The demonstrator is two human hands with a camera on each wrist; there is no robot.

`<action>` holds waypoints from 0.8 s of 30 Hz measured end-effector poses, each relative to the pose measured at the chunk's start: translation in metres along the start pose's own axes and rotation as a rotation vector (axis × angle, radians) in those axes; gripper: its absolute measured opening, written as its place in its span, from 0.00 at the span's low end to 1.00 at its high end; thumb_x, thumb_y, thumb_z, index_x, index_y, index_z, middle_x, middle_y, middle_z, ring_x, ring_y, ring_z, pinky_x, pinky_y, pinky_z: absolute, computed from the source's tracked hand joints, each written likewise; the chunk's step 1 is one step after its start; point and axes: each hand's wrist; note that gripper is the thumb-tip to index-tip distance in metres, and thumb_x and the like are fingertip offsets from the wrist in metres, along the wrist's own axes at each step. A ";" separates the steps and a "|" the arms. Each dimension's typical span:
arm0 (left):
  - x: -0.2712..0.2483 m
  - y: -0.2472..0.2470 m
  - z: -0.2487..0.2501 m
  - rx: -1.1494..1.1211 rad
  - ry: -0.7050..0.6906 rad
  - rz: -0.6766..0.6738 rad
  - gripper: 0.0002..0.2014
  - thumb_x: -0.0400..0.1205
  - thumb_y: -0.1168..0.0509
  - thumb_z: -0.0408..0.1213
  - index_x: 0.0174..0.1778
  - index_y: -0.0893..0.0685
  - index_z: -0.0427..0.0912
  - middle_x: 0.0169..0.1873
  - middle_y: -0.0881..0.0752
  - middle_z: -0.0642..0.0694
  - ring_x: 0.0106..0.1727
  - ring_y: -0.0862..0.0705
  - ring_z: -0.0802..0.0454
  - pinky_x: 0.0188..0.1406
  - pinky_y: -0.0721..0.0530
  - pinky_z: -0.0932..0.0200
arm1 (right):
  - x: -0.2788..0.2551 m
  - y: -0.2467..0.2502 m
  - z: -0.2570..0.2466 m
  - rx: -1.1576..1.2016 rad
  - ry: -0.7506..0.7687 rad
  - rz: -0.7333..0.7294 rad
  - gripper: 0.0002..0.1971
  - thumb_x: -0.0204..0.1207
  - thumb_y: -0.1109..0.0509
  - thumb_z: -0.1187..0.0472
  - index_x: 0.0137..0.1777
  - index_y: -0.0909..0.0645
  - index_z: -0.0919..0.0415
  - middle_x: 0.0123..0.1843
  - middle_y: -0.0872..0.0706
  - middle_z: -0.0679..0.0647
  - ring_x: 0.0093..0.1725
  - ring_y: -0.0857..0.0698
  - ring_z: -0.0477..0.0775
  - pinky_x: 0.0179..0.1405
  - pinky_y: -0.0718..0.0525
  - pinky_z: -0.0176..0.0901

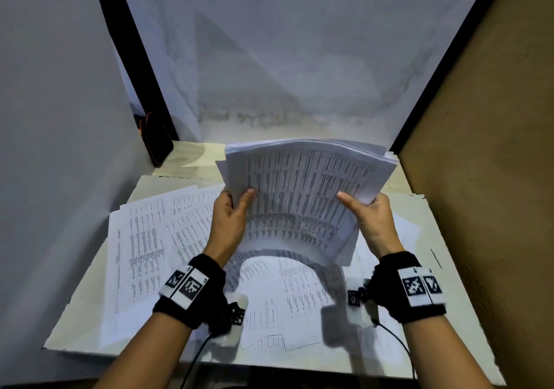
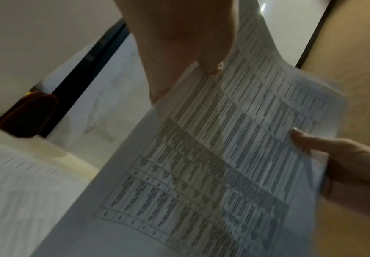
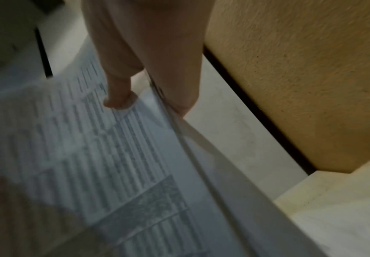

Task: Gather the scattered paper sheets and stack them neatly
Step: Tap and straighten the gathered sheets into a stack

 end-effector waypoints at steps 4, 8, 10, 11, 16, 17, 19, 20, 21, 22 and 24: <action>-0.002 0.001 0.003 0.000 -0.035 -0.058 0.18 0.79 0.36 0.34 0.62 0.29 0.53 0.53 0.19 0.57 0.52 0.17 0.67 0.46 0.16 0.74 | -0.009 -0.004 0.012 0.000 0.010 -0.004 0.16 0.67 0.26 0.72 0.52 0.20 0.55 0.44 0.10 0.43 0.44 0.12 0.36 0.45 0.13 0.32; -0.007 0.001 0.003 0.041 -0.044 -0.064 0.27 0.74 0.31 0.37 0.66 0.34 0.52 0.56 0.21 0.60 0.55 0.19 0.71 0.50 0.17 0.74 | -0.009 -0.007 0.017 -0.032 -0.012 -0.026 0.24 0.68 0.25 0.68 0.62 0.26 0.54 0.56 0.15 0.48 0.52 0.14 0.39 0.53 0.14 0.36; -0.006 0.002 0.007 0.032 -0.074 -0.073 0.26 0.74 0.30 0.36 0.65 0.33 0.55 0.57 0.20 0.58 0.56 0.18 0.69 0.51 0.17 0.73 | -0.008 -0.010 0.012 -0.026 0.024 -0.024 0.21 0.69 0.26 0.67 0.60 0.25 0.52 0.55 0.15 0.46 0.51 0.14 0.39 0.53 0.14 0.36; -0.005 0.001 0.009 0.043 -0.086 -0.078 0.25 0.74 0.30 0.35 0.62 0.32 0.57 0.57 0.19 0.57 0.56 0.18 0.68 0.51 0.17 0.73 | -0.007 -0.012 0.009 -0.016 0.038 -0.020 0.19 0.70 0.27 0.68 0.59 0.24 0.54 0.54 0.15 0.47 0.52 0.14 0.42 0.54 0.13 0.38; 0.007 0.004 0.003 0.047 -0.080 0.013 0.25 0.75 0.31 0.29 0.65 0.32 0.45 0.53 0.19 0.57 0.55 0.19 0.65 0.48 0.17 0.75 | -0.001 -0.023 -0.008 0.027 0.147 0.054 0.13 0.74 0.31 0.69 0.53 0.23 0.51 0.48 0.16 0.50 0.49 0.14 0.48 0.53 0.13 0.45; 0.009 0.007 0.001 0.033 -0.068 0.024 0.25 0.75 0.31 0.28 0.65 0.31 0.45 0.53 0.19 0.57 0.56 0.19 0.63 0.48 0.17 0.74 | -0.001 -0.023 -0.013 0.036 0.214 0.073 0.14 0.74 0.31 0.68 0.53 0.24 0.48 0.49 0.17 0.48 0.47 0.15 0.42 0.49 0.13 0.39; 0.011 0.011 -0.001 0.034 -0.045 0.021 0.22 0.75 0.31 0.29 0.62 0.29 0.50 0.53 0.18 0.57 0.57 0.19 0.62 0.49 0.16 0.73 | 0.001 -0.022 -0.023 0.020 0.359 0.118 0.14 0.76 0.32 0.64 0.54 0.25 0.44 0.50 0.18 0.46 0.47 0.17 0.37 0.44 0.17 0.30; 0.011 0.012 -0.002 0.040 -0.040 0.015 0.21 0.76 0.32 0.30 0.60 0.28 0.52 0.53 0.18 0.57 0.56 0.18 0.63 0.49 0.16 0.72 | 0.002 -0.021 -0.029 -0.009 0.411 0.138 0.12 0.76 0.31 0.59 0.54 0.25 0.41 0.50 0.17 0.46 0.48 0.17 0.40 0.43 0.18 0.29; 0.012 0.013 -0.002 0.041 -0.038 0.011 0.20 0.76 0.32 0.30 0.57 0.27 0.54 0.52 0.17 0.57 0.54 0.18 0.64 0.48 0.16 0.72 | 0.004 -0.020 -0.033 -0.045 0.447 0.153 0.09 0.76 0.31 0.54 0.52 0.24 0.39 0.48 0.16 0.44 0.49 0.17 0.43 0.44 0.19 0.30; 0.012 0.013 -0.003 0.041 -0.039 0.012 0.19 0.76 0.32 0.29 0.57 0.26 0.53 0.51 0.17 0.57 0.52 0.17 0.65 0.47 0.15 0.72 | 0.006 -0.019 -0.035 -0.094 0.471 0.166 0.05 0.75 0.32 0.50 0.49 0.22 0.38 0.45 0.14 0.41 0.47 0.16 0.44 0.44 0.19 0.31; 0.013 0.013 -0.003 0.054 -0.036 0.017 0.17 0.76 0.32 0.30 0.59 0.24 0.45 0.49 0.17 0.56 0.49 0.17 0.66 0.44 0.16 0.74 | 0.010 -0.016 -0.037 -0.204 0.500 0.194 0.03 0.75 0.34 0.52 0.44 0.20 0.41 0.40 0.14 0.35 0.41 0.17 0.40 0.43 0.20 0.33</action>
Point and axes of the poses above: each hand's wrist, its own x-axis towards the middle knuckle, its own y-axis out of the back of the hand, z = x × y
